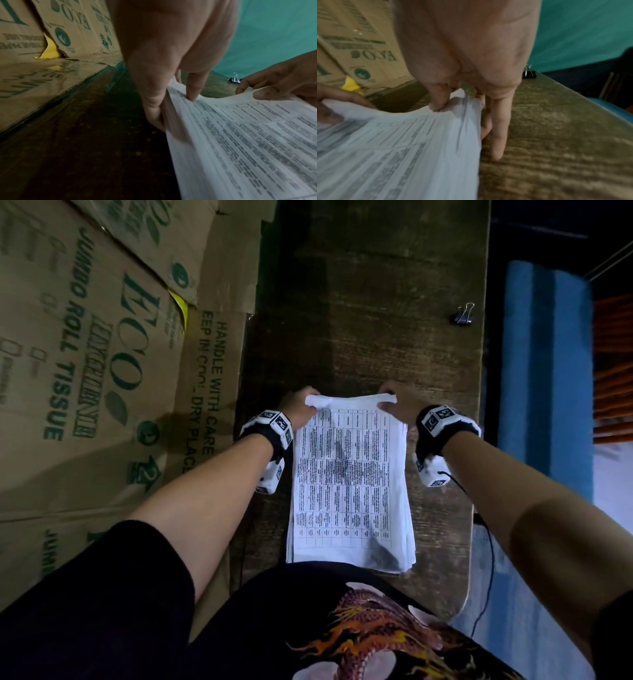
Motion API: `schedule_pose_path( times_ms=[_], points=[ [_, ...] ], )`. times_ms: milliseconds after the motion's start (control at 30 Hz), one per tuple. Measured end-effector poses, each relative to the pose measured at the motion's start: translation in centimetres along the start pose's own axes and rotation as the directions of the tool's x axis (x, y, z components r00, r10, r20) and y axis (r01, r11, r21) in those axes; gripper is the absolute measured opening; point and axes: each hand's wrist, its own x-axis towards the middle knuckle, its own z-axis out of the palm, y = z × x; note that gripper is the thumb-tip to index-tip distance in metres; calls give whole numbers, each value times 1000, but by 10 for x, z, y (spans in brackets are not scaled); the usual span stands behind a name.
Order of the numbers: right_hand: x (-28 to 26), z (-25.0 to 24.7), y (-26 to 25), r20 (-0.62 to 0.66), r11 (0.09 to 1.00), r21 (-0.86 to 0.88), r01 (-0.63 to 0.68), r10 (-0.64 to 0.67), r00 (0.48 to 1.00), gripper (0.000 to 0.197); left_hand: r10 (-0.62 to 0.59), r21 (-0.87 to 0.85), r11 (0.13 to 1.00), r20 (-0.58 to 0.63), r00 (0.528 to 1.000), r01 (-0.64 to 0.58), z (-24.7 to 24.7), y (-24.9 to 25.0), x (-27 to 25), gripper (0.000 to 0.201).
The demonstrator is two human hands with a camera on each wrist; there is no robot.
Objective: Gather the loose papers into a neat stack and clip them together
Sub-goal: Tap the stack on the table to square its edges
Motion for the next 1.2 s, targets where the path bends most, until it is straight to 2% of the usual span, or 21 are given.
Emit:
schedule_pose_path(
  times_ms=[100,200,300,367,533,667,767,833,933,1000,1100,1200],
  points=[
    [-3,-4,-3,-84,981,-194,6,-22,996,25,18,40,999,-8,1000,-18,0,1,0,33],
    [-6,-7,-7,-107,955,-292,44,-79,991,29,50,66,997,-8,999,-49,-3,2,-3,31],
    [-2,-6,-3,-39,958,-283,55,-69,997,34,72,86,994,19,997,-73,-3,5,-5,27],
    [-1,-7,-2,-4,964,-257,62,-65,998,26,66,98,993,19,998,-67,1,8,-5,24],
    [-4,-8,0,40,967,-241,81,-73,997,19,-3,126,992,-49,999,9,7,9,-5,34],
    [-4,2,4,127,960,-280,8,28,992,42,-28,126,991,-67,997,36,12,8,-6,36],
    [-12,10,9,65,978,-165,-131,144,988,54,-67,1,998,-122,990,68,14,6,-7,37],
    [-19,18,15,10,969,48,-240,240,971,66,-85,-98,993,-162,983,70,12,3,-8,37],
    [-34,41,21,-11,864,370,-341,371,928,82,-156,-249,963,-186,970,107,8,-3,-15,52],
    [-46,59,22,-33,821,440,-364,420,907,85,-274,-308,929,-206,939,204,11,-6,-26,62],
    [-65,82,12,-54,752,530,-392,491,870,77,-435,-269,886,-198,879,377,28,-9,-54,67],
    [-74,97,-12,-62,766,502,-401,495,867,73,-451,-272,872,-126,884,407,53,-4,-78,63]
  ],
)
